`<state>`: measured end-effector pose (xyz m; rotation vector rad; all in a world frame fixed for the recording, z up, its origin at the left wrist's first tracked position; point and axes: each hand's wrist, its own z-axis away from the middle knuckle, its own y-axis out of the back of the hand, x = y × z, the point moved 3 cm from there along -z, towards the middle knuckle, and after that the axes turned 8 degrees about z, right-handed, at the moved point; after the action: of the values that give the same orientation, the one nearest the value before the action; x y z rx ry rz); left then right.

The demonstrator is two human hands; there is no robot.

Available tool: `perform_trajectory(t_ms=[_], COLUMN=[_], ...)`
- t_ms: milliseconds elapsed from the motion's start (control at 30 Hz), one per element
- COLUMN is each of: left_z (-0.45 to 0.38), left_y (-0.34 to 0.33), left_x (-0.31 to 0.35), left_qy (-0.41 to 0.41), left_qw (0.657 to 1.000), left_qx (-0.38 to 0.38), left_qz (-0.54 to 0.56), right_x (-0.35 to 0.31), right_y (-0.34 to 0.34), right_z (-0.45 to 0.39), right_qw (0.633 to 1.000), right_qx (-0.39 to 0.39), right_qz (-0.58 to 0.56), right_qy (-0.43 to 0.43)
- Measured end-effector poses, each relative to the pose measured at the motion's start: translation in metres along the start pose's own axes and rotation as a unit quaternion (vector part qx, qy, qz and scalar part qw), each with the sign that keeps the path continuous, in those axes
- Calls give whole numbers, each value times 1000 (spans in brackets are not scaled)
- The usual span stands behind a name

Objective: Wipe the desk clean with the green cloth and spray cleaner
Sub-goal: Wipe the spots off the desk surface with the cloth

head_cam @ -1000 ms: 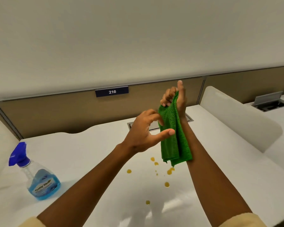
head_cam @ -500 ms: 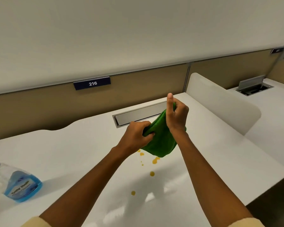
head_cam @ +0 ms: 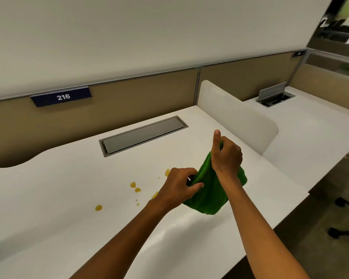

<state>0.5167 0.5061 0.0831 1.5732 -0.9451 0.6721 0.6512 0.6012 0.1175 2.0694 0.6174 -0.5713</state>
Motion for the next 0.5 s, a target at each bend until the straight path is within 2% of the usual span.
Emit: perform_trajectory(t_ms=[200,333,500], left_z=[-21,-33,-46], left_y=[-47,-48,-24], left_x=[-32,-73,-104], left_qy=[97,170,142], left_qw=[994,983,975], left_qx=[27,68,118], left_qz=[28,-17,-122], right_x=[43,66,78], right_y=[-47,-104,-148], right_z=[-17,-20,-34], right_qw=[988,975,961], right_qx=[-117,-212,-269], right_qz=[99,67,37], right_qy=[-15,5,45])
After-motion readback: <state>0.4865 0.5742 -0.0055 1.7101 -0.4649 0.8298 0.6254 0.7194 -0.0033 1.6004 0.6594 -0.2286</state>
